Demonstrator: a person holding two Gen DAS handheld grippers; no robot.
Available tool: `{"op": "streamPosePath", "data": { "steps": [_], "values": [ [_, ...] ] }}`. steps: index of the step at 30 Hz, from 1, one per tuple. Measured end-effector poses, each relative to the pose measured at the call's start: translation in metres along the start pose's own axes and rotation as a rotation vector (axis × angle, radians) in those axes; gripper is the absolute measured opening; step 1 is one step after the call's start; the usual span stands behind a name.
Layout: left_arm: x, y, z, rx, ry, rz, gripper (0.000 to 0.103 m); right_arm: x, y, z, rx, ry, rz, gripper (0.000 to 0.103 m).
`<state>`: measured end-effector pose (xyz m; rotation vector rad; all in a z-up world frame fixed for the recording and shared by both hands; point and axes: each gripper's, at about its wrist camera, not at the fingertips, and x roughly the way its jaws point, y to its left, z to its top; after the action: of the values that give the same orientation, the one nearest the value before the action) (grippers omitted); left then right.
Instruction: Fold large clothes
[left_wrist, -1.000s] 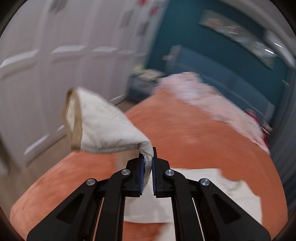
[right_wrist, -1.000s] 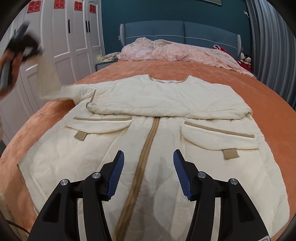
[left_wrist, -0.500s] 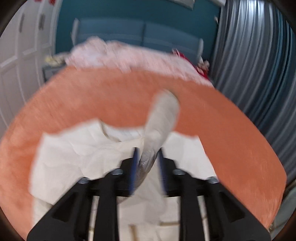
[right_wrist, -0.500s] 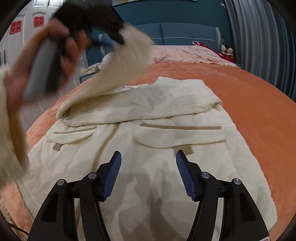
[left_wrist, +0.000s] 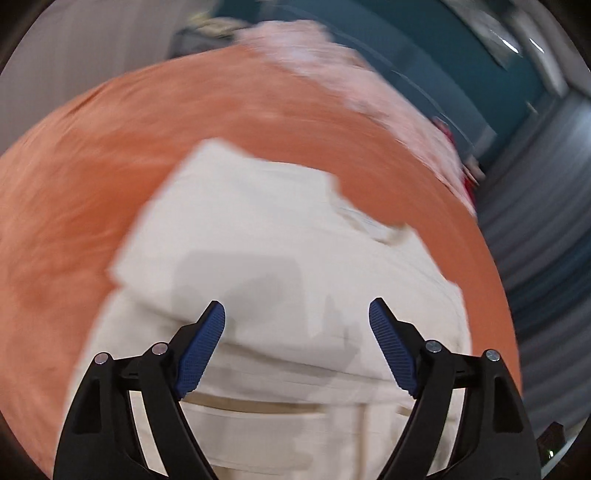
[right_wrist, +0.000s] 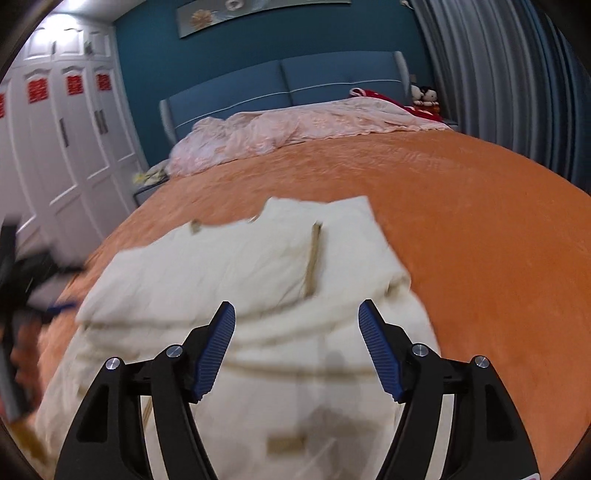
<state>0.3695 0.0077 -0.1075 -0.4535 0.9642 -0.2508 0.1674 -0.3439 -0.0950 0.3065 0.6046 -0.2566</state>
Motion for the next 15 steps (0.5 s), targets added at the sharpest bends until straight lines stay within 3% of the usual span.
{"op": "streamPosePath", "data": {
  "steps": [5, 8, 10, 11, 12, 13, 14, 15],
  "values": [
    [0.009, 0.06, 0.013, -0.185, 0.021, 0.012, 0.077, 0.054, -0.01, 0.022, 0.072, 0.056, -0.021, 0.068],
    [0.022, 0.066, 0.016, -0.216, 0.055, 0.0, 0.074, 0.081, -0.008, 0.026, 0.097, 0.09, -0.025, 0.068],
    [0.026, 0.062, 0.016, -0.213, 0.056, 0.008, 0.065, 0.092, -0.002, 0.024, 0.104, 0.113, -0.007, 0.066],
    [0.028, 0.06, 0.018, -0.206, 0.048, 0.014, 0.06, 0.095, 0.0, 0.023, 0.105, 0.119, 0.002, 0.054],
    [0.03, 0.057, 0.021, -0.196, 0.038, 0.023, 0.045, 0.102, 0.004, 0.024, 0.092, 0.135, 0.02, 0.044],
    [0.029, 0.059, 0.023, -0.19, 0.03, 0.023, 0.031, 0.106, 0.009, 0.025, 0.077, 0.148, 0.021, 0.026],
    [0.03, 0.054, 0.03, -0.178, 0.019, 0.026, 0.027, 0.107, 0.015, 0.027, 0.05, 0.139, 0.002, 0.011],
    [0.031, 0.051, 0.035, -0.171, 0.008, 0.023, 0.019, 0.105, 0.018, 0.03, 0.036, 0.124, 0.008, 0.004]
  ]
}}
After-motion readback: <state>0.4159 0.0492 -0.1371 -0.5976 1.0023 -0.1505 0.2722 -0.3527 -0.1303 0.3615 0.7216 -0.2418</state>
